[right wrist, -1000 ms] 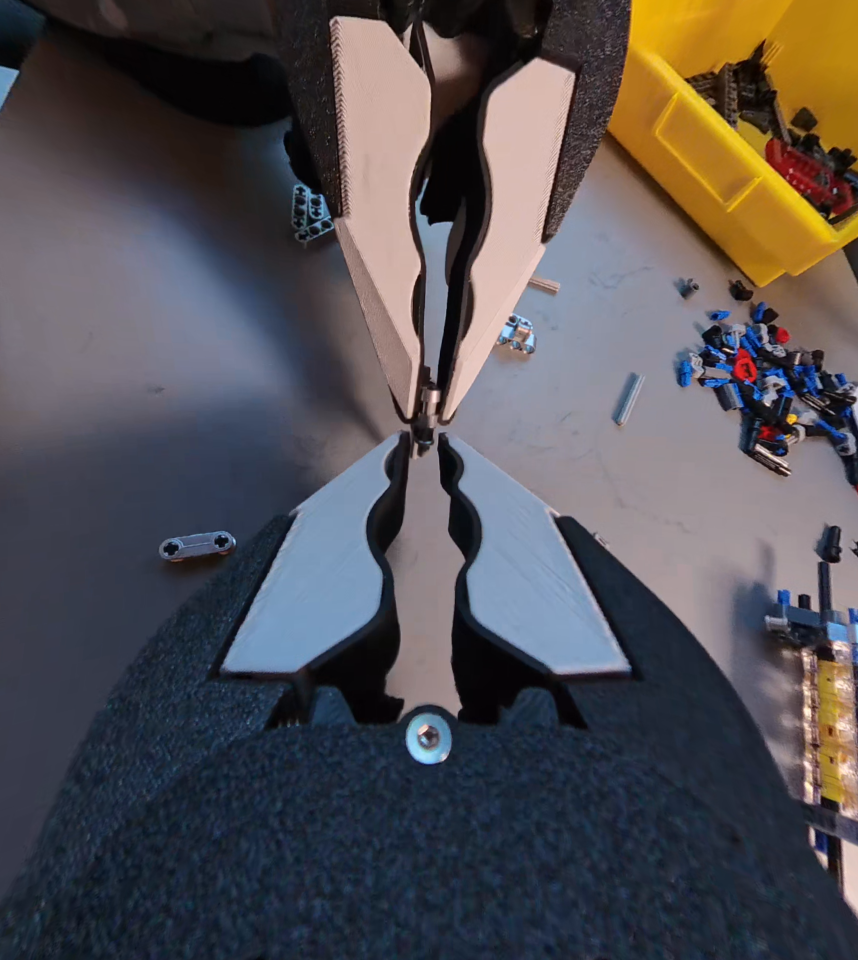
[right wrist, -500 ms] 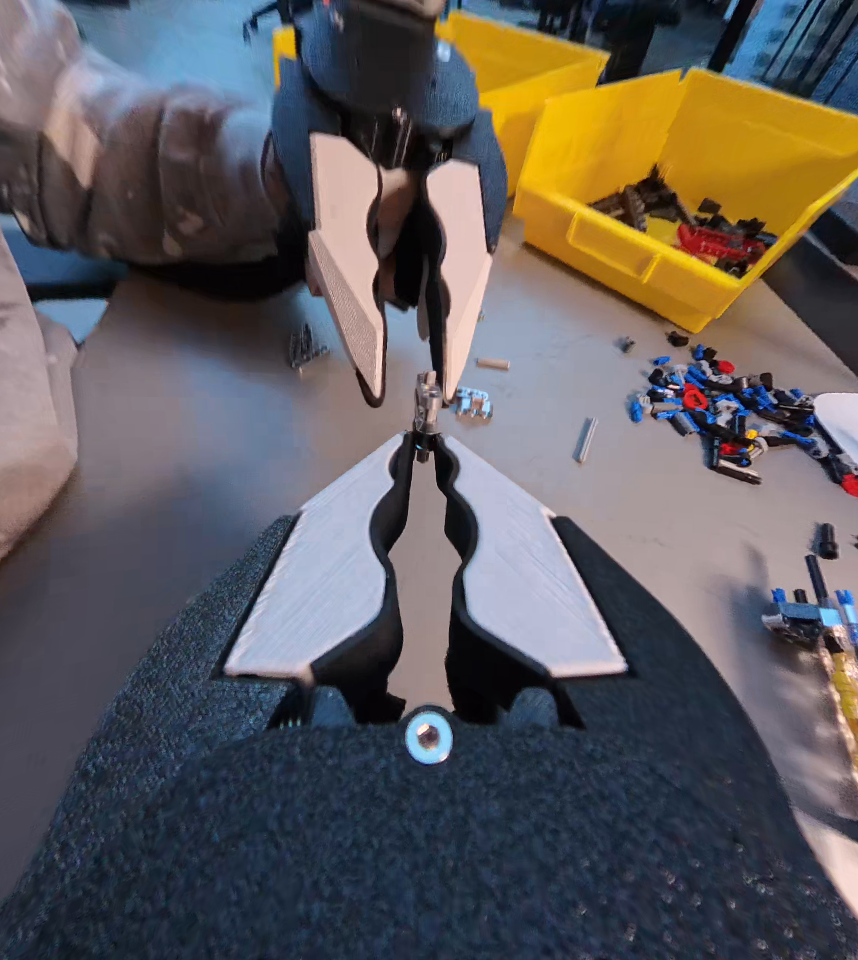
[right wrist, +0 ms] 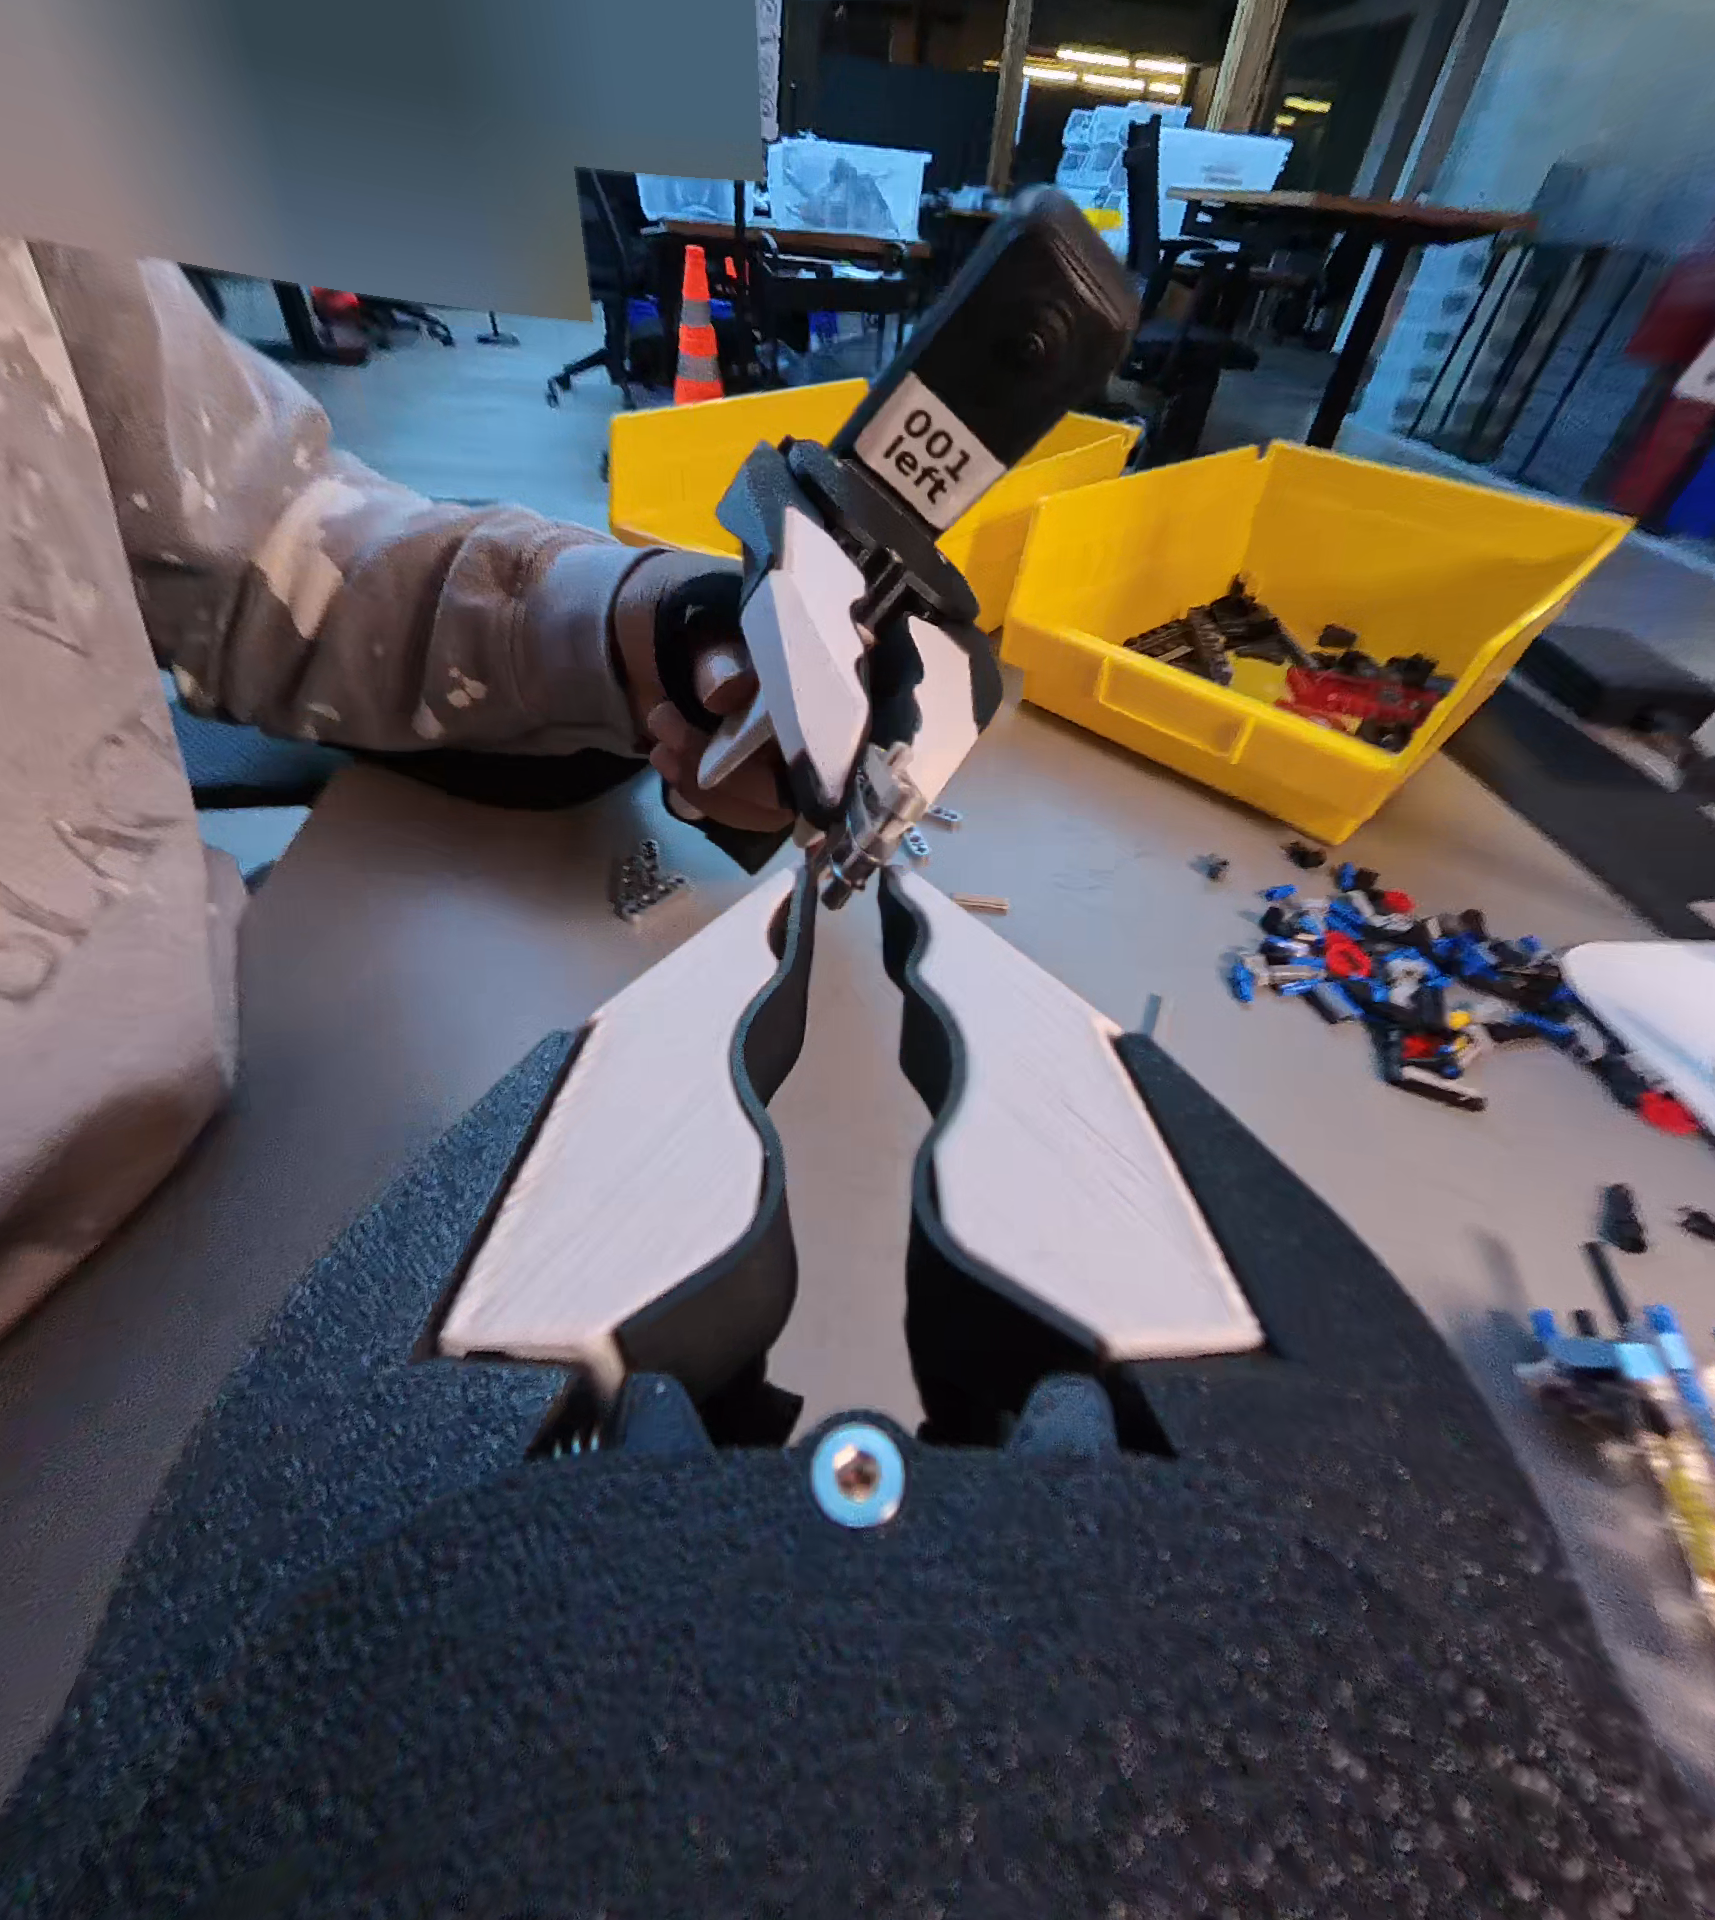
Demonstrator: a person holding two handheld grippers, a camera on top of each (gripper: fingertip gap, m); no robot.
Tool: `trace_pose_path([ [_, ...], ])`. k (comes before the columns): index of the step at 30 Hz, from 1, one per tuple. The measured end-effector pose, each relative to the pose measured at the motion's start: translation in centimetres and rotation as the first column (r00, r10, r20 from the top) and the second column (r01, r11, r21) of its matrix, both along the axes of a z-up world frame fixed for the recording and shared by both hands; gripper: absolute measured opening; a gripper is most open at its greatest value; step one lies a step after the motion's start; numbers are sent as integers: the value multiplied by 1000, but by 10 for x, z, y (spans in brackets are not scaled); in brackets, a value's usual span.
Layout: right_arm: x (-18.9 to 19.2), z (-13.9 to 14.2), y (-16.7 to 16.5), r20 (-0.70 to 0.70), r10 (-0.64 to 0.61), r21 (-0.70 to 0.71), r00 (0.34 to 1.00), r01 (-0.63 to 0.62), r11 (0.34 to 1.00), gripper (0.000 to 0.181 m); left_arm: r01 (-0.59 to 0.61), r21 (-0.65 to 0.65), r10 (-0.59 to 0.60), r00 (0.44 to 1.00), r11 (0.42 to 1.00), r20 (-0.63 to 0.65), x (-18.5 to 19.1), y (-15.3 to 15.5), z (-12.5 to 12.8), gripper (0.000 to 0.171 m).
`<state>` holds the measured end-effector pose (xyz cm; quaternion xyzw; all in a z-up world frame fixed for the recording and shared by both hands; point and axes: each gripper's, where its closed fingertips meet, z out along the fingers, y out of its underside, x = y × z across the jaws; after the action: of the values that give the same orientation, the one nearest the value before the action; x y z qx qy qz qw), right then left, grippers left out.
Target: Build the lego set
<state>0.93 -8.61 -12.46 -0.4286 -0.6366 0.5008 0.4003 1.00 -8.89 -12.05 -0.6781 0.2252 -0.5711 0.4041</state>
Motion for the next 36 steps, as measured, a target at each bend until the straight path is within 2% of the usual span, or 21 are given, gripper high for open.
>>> trace_pose_path([
  [3,2,-1,2,-29,-43,247,999,49,968,33,33,-106,-26,997,994,71,-2,0,-3,5],
  [5,2,-5,3,-38,-66,403,997,76,912,38,74,-164,-59,994,984,95,0,-2,-8,5],
  [7,1,-8,2,-39,-68,475,997,79,876,41,108,-209,-83,989,972,123,4,-5,-10,5],
  [15,2,-12,-7,-32,-31,516,999,43,856,26,165,-292,-118,978,942,171,9,-9,-17,5],
  [30,4,-13,-12,8,1,450,1000,-4,893,22,227,-368,-127,952,902,278,11,-10,-16,4],
  [36,4,-13,-12,12,0,435,1000,-5,900,21,226,-369,-126,953,901,276,10,-10,-16,4],
])
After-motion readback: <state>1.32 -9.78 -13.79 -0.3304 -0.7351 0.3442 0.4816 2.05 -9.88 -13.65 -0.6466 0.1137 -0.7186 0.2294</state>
